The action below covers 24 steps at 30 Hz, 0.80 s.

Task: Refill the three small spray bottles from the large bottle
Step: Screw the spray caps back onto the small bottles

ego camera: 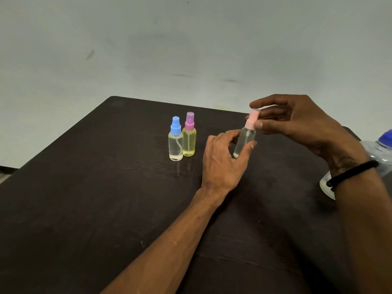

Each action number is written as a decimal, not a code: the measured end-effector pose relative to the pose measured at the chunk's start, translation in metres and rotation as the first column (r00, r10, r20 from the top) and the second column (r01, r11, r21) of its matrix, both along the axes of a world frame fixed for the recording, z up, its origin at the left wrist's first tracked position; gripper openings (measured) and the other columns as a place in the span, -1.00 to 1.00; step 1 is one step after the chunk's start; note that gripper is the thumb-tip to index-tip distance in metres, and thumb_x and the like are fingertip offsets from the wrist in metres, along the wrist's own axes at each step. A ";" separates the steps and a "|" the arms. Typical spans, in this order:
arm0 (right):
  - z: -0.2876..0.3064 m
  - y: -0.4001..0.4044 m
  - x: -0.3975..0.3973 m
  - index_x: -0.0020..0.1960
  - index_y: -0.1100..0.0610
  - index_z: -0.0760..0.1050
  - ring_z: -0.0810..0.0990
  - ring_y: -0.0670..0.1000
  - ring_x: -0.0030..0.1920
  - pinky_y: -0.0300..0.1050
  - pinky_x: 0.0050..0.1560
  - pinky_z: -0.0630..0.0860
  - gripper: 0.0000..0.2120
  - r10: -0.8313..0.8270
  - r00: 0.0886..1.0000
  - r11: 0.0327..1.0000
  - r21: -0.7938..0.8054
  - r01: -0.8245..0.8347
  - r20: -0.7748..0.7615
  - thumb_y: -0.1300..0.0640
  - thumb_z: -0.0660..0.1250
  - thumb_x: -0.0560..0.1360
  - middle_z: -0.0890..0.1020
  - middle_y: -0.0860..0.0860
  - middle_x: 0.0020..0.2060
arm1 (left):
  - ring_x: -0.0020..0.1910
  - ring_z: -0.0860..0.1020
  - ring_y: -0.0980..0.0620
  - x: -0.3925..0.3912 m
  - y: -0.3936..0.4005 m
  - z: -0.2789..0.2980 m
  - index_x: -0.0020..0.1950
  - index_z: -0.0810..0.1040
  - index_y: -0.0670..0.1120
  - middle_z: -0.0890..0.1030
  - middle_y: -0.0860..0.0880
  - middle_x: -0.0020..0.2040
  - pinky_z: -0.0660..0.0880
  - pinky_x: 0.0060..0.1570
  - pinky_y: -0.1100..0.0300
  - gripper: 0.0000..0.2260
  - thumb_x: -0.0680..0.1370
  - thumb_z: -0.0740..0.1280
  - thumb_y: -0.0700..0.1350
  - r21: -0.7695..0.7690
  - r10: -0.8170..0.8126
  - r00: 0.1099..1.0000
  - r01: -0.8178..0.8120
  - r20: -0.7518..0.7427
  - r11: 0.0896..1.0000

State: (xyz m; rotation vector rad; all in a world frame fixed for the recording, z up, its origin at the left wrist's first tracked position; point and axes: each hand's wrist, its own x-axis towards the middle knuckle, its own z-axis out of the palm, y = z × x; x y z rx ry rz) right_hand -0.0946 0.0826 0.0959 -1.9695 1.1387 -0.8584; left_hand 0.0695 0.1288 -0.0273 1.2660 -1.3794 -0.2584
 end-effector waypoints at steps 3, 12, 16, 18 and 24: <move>-0.001 0.000 0.002 0.26 0.04 0.68 0.75 -0.03 0.14 -0.02 0.22 0.69 -0.63 0.018 1.000 1.000 -0.006 -0.018 -0.009 0.30 0.56 0.51 0.78 0.04 0.06 | 0.00 0.47 0.18 0.000 -0.001 -0.001 0.25 0.64 0.00 0.57 0.21 0.00 0.33 -0.07 0.43 -0.68 0.56 0.50 0.11 -0.003 -0.003 1.000 0.003 0.011 1.000; -0.011 -0.002 0.020 0.22 0.07 0.71 0.77 0.05 0.00 0.04 0.21 0.70 -0.65 -0.067 0.998 0.996 -0.066 0.067 0.010 0.30 0.58 0.48 0.78 0.04 -0.07 | -0.04 0.46 0.19 0.001 -0.004 -0.004 0.16 0.65 -0.02 0.65 0.12 -0.03 0.31 -0.07 0.49 -0.74 0.56 0.51 0.08 -0.010 0.019 1.000 -0.019 -0.007 1.000; -0.016 0.002 0.032 0.21 0.08 0.71 0.78 -0.06 -0.07 -0.01 0.19 0.69 -0.66 -0.150 0.989 0.987 -0.060 0.149 -0.001 0.29 0.60 0.47 0.79 -0.01 -0.12 | -0.05 0.47 0.13 0.003 -0.005 -0.006 0.12 0.65 -0.04 0.66 0.08 -0.04 0.32 -0.08 0.45 -0.75 0.54 0.53 0.07 -0.011 0.052 0.999 -0.052 -0.009 0.999; -0.019 0.008 0.037 0.21 0.09 0.70 0.78 -0.09 -0.09 -0.06 0.15 0.69 -0.67 -0.201 0.979 0.977 -0.077 0.200 -0.017 0.28 0.60 0.47 0.78 -0.02 -0.13 | -0.03 0.47 0.09 0.003 -0.003 -0.007 0.12 0.64 -0.06 0.65 0.04 -0.03 0.33 -0.08 0.39 -0.73 0.54 0.53 0.06 -0.026 0.063 0.998 -0.063 0.010 0.998; -0.025 0.031 0.057 0.13 0.03 0.70 0.67 -0.27 -0.30 -0.37 -0.30 0.53 -0.81 -0.336 0.942 0.921 -0.206 0.331 0.011 0.21 0.52 0.55 0.73 -0.10 -0.20 | -0.05 0.46 0.05 0.001 0.009 -0.006 0.13 0.62 -0.11 0.64 0.01 -0.04 0.49 -0.05 0.10 -0.73 0.58 0.49 0.05 -0.052 0.079 0.997 -0.078 0.016 0.996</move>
